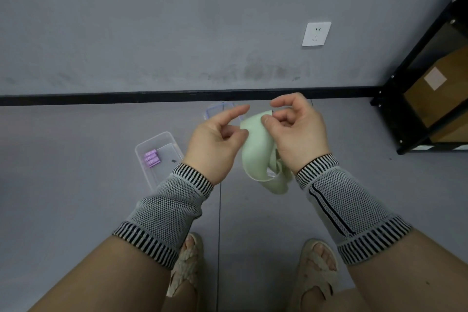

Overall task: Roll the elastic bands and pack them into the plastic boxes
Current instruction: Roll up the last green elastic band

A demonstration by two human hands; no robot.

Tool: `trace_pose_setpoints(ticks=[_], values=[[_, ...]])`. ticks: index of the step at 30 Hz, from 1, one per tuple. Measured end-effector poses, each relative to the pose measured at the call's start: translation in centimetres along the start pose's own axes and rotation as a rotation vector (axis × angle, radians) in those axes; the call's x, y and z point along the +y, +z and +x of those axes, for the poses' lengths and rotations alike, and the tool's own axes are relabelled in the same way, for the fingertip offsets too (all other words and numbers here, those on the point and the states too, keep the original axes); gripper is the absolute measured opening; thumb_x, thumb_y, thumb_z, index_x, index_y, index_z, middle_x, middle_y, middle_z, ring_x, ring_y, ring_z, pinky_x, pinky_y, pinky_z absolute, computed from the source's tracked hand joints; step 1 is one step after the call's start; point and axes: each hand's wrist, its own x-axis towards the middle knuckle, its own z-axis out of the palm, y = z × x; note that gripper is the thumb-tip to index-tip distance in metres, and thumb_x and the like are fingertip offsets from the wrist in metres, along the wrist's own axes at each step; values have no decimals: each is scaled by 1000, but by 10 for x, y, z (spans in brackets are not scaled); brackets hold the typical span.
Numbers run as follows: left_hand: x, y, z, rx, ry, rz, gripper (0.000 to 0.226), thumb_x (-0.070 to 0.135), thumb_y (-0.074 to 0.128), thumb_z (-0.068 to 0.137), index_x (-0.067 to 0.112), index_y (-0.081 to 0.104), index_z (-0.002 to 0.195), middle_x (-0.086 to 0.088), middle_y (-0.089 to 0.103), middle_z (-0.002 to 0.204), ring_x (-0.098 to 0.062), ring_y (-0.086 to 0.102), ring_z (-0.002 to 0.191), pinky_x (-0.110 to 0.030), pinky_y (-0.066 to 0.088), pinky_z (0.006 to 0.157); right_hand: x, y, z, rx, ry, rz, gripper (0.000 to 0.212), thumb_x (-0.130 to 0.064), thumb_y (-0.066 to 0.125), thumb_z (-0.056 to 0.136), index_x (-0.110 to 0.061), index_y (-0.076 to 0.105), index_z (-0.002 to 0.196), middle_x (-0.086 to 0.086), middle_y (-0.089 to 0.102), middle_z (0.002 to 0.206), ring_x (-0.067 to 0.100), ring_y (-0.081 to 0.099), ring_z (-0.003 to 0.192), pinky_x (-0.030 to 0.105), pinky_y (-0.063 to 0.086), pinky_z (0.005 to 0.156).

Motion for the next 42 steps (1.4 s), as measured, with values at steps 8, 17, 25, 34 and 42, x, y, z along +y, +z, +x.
trace_pose_setpoints(ticks=[8, 17, 25, 34, 42], values=[[3, -4, 1, 5, 3, -70, 33, 2, 57, 90, 32, 63, 103, -31, 64, 86, -26, 57, 76, -52, 51, 81, 0, -2, 0, -86, 68, 111, 22, -3, 67, 83, -21, 53, 82, 2, 65, 67, 24, 64, 67, 41, 57, 69], [7, -5, 1, 75, -98, -209, 28, -6, 51, 90, 14, 68, 82, 2, 67, 74, -6, 64, 64, -26, 57, 58, -2, -14, 2, -161, 111, 134, 14, -7, 63, 87, -16, 63, 76, 7, 69, 82, 21, 69, 74, 36, 59, 71], [5, -11, 5, 156, -131, -257, 26, -4, 50, 91, 14, 67, 83, -2, 66, 81, -4, 64, 62, -19, 51, 53, -2, -12, -2, -476, 141, 104, 35, 8, 46, 86, -19, 65, 98, 6, 70, 94, 11, 60, 74, 23, 50, 63], [-1, -12, 7, 259, -90, -81, 22, 9, 55, 92, 23, 67, 103, 7, 64, 87, 1, 59, 63, -21, 56, 63, 1, -22, 3, -443, 54, 20, 22, -7, 59, 69, -23, 68, 83, -5, 60, 74, 1, 56, 71, 13, 48, 70], [-1, -14, 9, 245, -131, -80, 33, 3, 53, 90, 27, 64, 110, 10, 61, 97, -5, 60, 73, -18, 54, 62, 1, -21, 0, -462, -27, -198, 49, 6, 54, 78, -41, 58, 93, -13, 60, 99, -5, 59, 86, 12, 48, 66]])
